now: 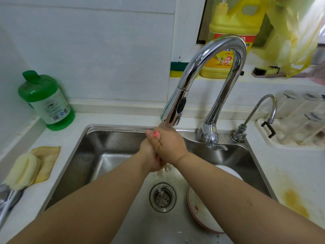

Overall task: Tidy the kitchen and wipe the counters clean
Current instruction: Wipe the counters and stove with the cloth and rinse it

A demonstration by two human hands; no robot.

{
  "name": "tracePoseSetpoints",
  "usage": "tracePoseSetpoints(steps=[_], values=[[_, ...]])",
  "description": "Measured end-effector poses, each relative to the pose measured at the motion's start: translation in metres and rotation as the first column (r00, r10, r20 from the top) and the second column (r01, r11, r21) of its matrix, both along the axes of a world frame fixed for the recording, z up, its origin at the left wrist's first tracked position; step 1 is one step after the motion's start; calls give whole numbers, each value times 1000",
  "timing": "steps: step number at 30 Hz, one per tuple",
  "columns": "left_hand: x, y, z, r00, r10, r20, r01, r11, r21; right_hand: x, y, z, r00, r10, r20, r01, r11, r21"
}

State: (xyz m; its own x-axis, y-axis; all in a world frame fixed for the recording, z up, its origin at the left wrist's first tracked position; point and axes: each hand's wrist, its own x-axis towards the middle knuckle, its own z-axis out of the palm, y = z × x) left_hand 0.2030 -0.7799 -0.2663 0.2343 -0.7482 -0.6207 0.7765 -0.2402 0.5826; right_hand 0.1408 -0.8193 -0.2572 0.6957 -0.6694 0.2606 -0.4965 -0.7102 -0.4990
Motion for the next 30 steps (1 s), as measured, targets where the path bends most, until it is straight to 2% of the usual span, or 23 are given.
tracePoseSetpoints(steps=[3, 5, 7, 10, 13, 15, 17, 20, 22, 27, 30], values=[[5, 2, -6, 986, -77, 148, 61, 992, 109, 3, -4, 2, 997, -57, -58, 62, 994, 89], [9, 1, -6, 969, -134, 207, 105, 984, 146, 8, -9, 0, 986, -153, -68, 166, 949, 267], [13, 5, -6, 933, -224, 280, 178, 967, 182, 9, -21, -6, 934, -355, -42, 319, 776, 544], [20, 11, -5, 857, -316, 408, 236, 943, 236, 6, -37, -8, 859, -503, -94, 400, 545, 737], [21, 17, 0, 709, -456, 537, 368, 890, 270, 3, -34, -3, 856, -511, -75, 252, 286, 925], [20, 19, -2, 679, -451, 580, 403, 889, 219, 1, -30, -3, 886, -463, -43, 137, 171, 976], [22, 17, -11, 707, -355, 611, 327, 931, 162, -2, -32, -7, 883, -469, 28, 45, 144, 989], [28, 14, -16, 773, -194, 604, 130, 980, 149, -11, -38, -15, 795, -591, 136, -49, 161, 986], [31, 9, -17, 786, -137, 603, 73, 989, 128, -17, -40, -24, 748, -649, 140, -32, 176, 984], [27, -1, 2, 850, -103, 516, 108, 994, 21, -25, -27, -54, 749, -661, 38, 97, 166, 981], [25, -4, 11, 876, -142, 461, 172, 985, -22, -29, -18, -58, 818, -574, 37, 73, 167, 983]])
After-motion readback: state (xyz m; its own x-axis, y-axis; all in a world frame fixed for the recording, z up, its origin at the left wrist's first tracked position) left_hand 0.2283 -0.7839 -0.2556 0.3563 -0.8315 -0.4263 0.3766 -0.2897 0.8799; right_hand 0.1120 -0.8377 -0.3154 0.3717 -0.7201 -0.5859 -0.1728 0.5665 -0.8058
